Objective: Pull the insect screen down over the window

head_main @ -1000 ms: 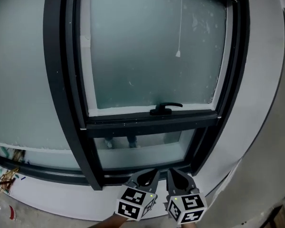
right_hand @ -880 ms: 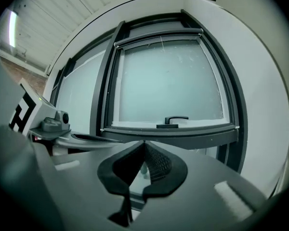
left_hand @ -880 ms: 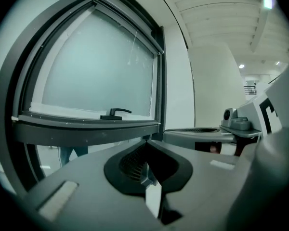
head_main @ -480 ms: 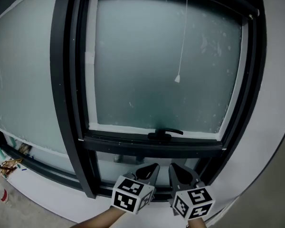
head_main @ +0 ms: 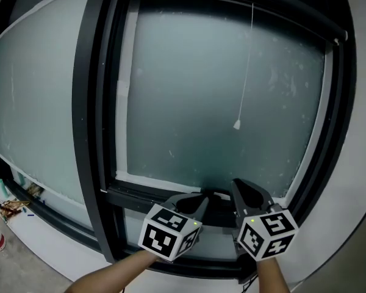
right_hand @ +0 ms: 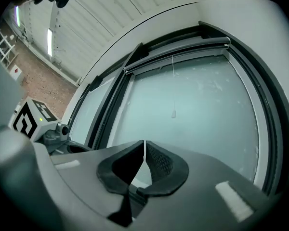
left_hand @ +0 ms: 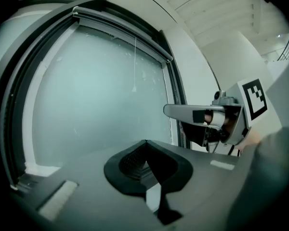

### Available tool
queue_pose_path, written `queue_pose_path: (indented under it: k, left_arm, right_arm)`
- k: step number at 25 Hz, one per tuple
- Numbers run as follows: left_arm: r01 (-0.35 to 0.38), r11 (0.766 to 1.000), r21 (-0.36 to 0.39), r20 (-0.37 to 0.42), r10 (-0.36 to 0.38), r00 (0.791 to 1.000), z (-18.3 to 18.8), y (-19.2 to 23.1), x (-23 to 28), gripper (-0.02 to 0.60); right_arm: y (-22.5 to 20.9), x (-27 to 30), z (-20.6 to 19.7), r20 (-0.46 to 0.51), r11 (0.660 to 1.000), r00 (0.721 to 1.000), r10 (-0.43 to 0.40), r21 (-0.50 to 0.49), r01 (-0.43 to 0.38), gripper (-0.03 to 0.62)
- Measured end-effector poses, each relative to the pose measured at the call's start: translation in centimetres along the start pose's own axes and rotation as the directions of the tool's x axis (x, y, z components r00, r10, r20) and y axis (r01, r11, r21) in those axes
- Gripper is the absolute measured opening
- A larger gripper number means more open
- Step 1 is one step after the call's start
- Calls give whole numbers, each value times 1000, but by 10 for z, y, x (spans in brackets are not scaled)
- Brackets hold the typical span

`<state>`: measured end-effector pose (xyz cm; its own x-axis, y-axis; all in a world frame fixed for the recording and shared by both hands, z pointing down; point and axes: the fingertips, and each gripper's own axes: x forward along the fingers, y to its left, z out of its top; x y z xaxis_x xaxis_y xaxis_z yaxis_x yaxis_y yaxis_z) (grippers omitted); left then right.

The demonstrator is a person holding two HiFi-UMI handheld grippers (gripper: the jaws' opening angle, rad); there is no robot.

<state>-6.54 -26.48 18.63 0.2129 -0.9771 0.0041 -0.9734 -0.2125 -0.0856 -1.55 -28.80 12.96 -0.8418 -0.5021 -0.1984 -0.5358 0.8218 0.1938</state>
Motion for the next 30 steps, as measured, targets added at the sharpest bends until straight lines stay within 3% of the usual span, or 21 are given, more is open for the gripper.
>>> queue_pose_path:
  k: [11,13,20,24,27,30]
  left_arm:
    - [59,997,49,103,-63,993,57,61,58,14]
    - [68,996,64,112,-75,991,62,72,62,14]
    - [73,992,104,131,-87,988,75,118,65,13]
    - [76,992,105,138,-90,986,78,139,70,14]
    - [83,990,112,144,-99,985,76,147,72,14]
    - [93,989,113,150,-109,983,74,153,73,13]
  right_arm:
    - [-62,94,72,99,998,995,-13,-54,19,87]
    - [-70,114,83,109,999,994,1,-48,5,125]
    - [-91,181,93,59,999,998,33,-27,-31,156]
    - [-102,203,93,42,1000,999,22,-22,-22,149]
    - [-105,205,93,61,999,998,8,-44,-5,21]
    - [-101,206,93,67,999,997,30,-22,-28,5]
